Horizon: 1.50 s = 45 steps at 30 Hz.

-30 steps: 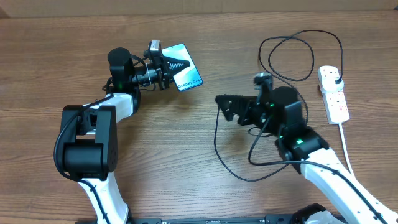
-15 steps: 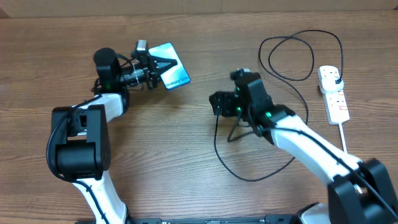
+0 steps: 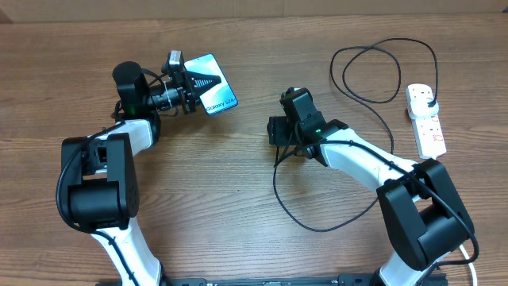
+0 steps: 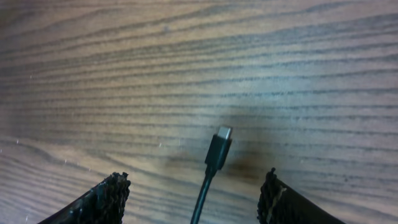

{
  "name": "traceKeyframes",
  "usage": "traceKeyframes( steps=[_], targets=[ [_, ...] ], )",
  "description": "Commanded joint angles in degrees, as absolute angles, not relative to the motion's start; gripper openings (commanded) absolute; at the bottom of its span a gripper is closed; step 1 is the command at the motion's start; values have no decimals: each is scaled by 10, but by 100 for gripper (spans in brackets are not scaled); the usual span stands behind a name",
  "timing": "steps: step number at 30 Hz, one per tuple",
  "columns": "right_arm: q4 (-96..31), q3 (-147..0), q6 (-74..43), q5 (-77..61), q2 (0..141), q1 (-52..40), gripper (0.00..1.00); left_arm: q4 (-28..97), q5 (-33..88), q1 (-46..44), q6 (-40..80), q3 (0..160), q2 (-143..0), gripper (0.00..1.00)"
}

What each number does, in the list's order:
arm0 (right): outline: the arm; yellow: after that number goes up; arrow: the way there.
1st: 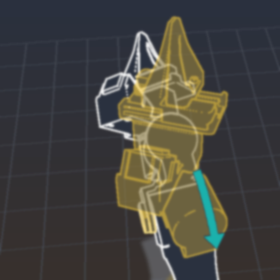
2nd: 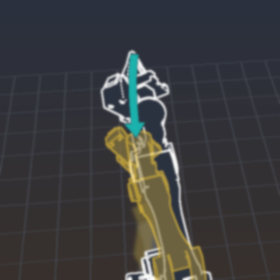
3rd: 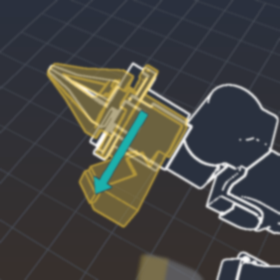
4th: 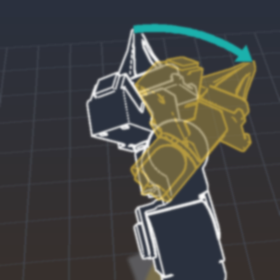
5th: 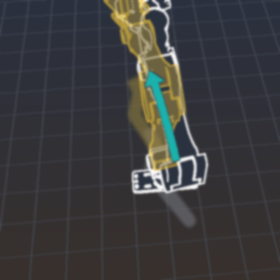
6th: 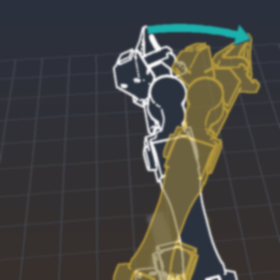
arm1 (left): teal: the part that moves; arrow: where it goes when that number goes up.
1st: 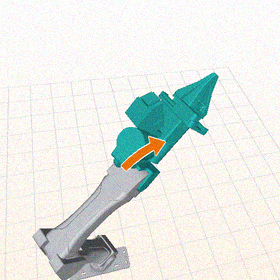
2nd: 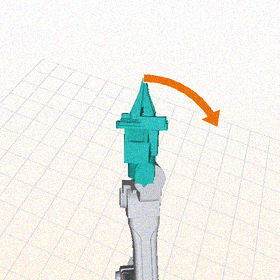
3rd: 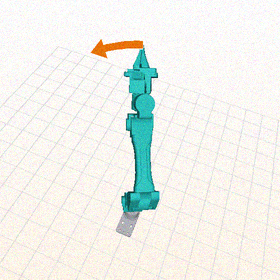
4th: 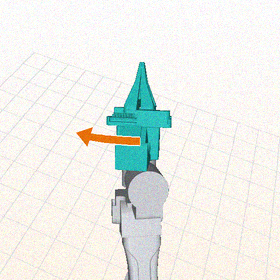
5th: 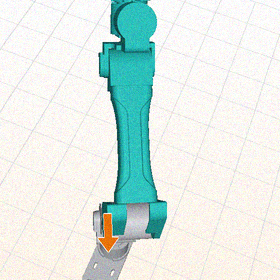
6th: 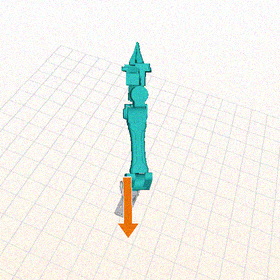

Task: Plug charger to phone and switch on socket
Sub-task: 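Move the right gripper to the black USB-C cable end and grasp it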

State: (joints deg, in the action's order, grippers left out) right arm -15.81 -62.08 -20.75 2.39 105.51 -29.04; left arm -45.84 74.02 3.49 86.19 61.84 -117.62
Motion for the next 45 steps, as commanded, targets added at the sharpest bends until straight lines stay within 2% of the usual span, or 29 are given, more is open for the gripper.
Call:
traceKeyframes(
  steps=[1,12,21,25,34,45],
  targets=[
    [-147,-636,-210,45,1074,-293,69,-465,761,34,842,624,-1159,4],
    [-118,-636,-223,44,1116,-293,68,-465,765,34,842,624,-1159,4],
    [-121,-636,-244,64,1130,-293,47,-465,765,34,840,624,-1159,4],
    [-134,-638,-244,79,1141,-293,43,-465,765,34,840,624,-1159,4],
    [-178,-639,-235,146,1160,-293,40,-465,764,34,840,624,-1159,4],
    [-221,-642,-225,145,1160,-293,35,-465,764,34,840,624,-1159,4]
  ],
)
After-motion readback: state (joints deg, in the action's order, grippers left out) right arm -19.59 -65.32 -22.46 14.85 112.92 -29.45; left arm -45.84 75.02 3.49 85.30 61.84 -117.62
